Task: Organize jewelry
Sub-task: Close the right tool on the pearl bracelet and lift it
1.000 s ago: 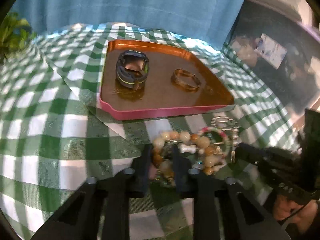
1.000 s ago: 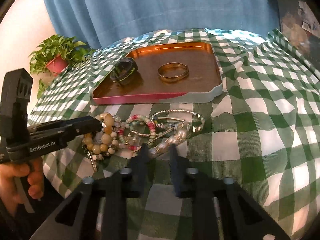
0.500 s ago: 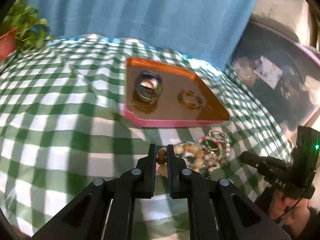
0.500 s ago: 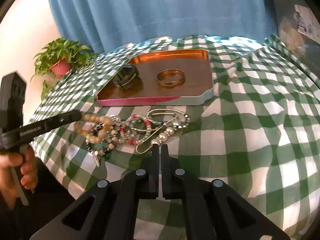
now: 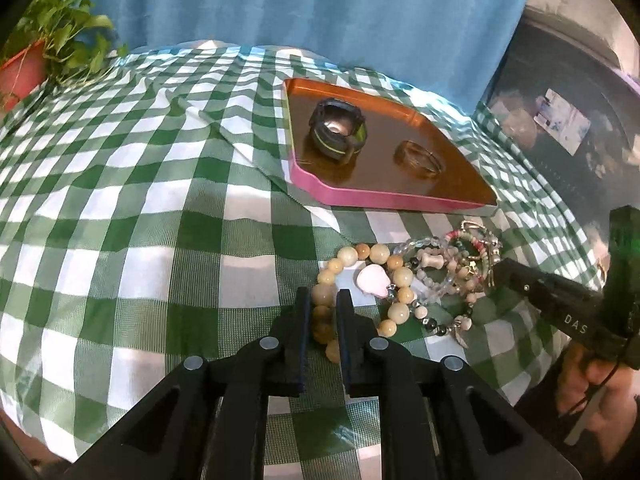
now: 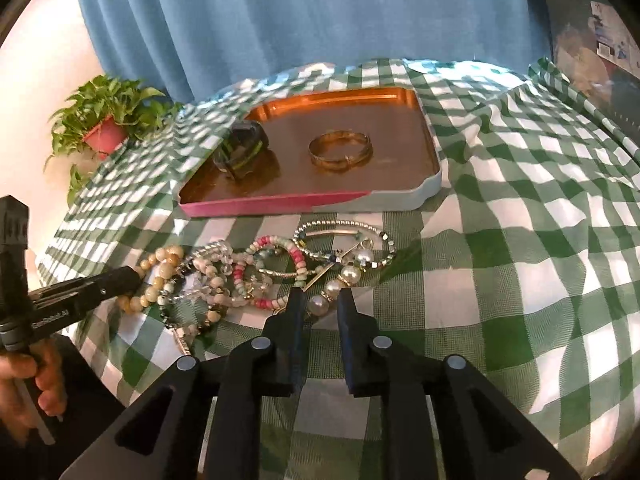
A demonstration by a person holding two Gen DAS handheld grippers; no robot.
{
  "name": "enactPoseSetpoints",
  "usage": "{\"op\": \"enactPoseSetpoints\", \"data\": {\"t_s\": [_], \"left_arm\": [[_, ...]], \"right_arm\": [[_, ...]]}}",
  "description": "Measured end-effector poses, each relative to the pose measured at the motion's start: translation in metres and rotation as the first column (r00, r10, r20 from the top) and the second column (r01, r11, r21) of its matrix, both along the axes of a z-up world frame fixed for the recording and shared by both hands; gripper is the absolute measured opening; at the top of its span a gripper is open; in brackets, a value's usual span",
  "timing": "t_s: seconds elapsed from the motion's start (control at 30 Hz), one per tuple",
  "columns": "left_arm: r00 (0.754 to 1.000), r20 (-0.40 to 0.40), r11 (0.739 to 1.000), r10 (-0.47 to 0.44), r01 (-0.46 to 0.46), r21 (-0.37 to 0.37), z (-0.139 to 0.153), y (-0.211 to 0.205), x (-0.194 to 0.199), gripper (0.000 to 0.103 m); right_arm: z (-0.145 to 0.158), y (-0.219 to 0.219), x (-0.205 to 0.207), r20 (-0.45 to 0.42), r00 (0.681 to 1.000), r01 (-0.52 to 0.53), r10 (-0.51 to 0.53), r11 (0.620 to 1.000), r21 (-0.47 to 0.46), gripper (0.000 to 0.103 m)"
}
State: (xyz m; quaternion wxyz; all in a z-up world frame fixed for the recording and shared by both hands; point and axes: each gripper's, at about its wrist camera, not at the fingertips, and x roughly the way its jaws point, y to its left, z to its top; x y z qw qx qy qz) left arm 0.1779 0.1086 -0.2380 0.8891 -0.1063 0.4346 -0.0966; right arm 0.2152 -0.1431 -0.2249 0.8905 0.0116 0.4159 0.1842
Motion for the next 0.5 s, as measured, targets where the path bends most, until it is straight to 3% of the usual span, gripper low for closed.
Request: {"op": "enactPoseSetpoints", "data": {"t_s": [0.07, 0.1, 0.27, 0.37, 0.5], "left_arm": [[1.0, 0.005, 1.0, -0.01, 0.01, 0.025, 0.0, -0.004, 0.001, 0.014], [1.0, 0.007, 0.999, -0.017, 0.017, 0.04, 0.0, -0.007, 0.002, 0.014], [1.0, 0.01, 0.997, -0.022, 0.022, 0.07, 0.001, -0.012, 0.003, 0.013], [1.0, -0.001, 0.999, -0.002, 0.002, 0.042, 0.001, -0.008, 0.0, 0.012], [1.0, -0.02, 0.998, 0.0, -0.001, -0.057, 0.005, -0.001, -0.016, 0.012]], "right_arm": [[0.0, 0.008, -0.002, 0.031, 0.999, -0.011, 0.013, 0.998, -0.06, 0.015], [0.0, 0.011, -0.003, 0.042, 0.999, -0.026, 0.029, 0.996, -0.082, 0.009], [0.001, 0.005, -0.008, 0.042, 0.999, -0.025, 0.03, 0.993, -0.117, 0.008], [0.002, -0.005, -0.012, 0.034, 0.999, -0.015, 0.019, 0.993, -0.115, 0.008], [0.006, -0.018, -0.025, 0.022, 1.0, -0.013, 0.016, 0.994, -0.104, 0.008]]}}
